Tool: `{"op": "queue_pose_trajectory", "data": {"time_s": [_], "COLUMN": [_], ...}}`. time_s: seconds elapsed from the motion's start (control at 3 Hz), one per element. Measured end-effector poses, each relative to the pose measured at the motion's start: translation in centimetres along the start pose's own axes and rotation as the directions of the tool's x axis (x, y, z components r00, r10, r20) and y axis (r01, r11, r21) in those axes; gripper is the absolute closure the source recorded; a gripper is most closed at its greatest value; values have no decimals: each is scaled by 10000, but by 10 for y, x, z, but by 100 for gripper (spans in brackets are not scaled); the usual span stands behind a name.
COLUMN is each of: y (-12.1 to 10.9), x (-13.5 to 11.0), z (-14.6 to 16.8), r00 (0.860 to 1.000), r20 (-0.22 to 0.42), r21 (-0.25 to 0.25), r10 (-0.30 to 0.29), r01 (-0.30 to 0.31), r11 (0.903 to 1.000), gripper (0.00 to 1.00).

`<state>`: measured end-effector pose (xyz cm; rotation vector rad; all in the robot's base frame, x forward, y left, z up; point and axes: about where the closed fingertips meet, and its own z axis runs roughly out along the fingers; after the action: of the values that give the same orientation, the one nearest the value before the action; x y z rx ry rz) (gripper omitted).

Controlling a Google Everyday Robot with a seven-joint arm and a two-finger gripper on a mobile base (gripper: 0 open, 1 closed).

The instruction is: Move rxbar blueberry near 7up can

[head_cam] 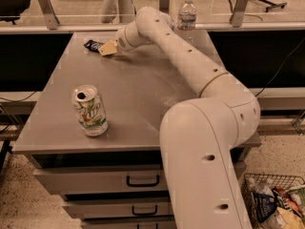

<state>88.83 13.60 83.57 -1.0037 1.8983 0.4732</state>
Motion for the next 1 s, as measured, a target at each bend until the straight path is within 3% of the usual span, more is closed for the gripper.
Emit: {"op": "queue_pose_trajectory", "data": {"time_s": [0.33,0.67,1.0], "y": [0,6,19], "x": [-1,-15,-40], "z": [0,-21,-82], "r00": [10000,9980,9781], "r20": [1,401,1227], "r21": [0,-125,-167], "r10": [-1,-498,-1682], "r01": [1,503,1715], "r11": [10000,9987,9850], "gripper": [100,100,100]}}
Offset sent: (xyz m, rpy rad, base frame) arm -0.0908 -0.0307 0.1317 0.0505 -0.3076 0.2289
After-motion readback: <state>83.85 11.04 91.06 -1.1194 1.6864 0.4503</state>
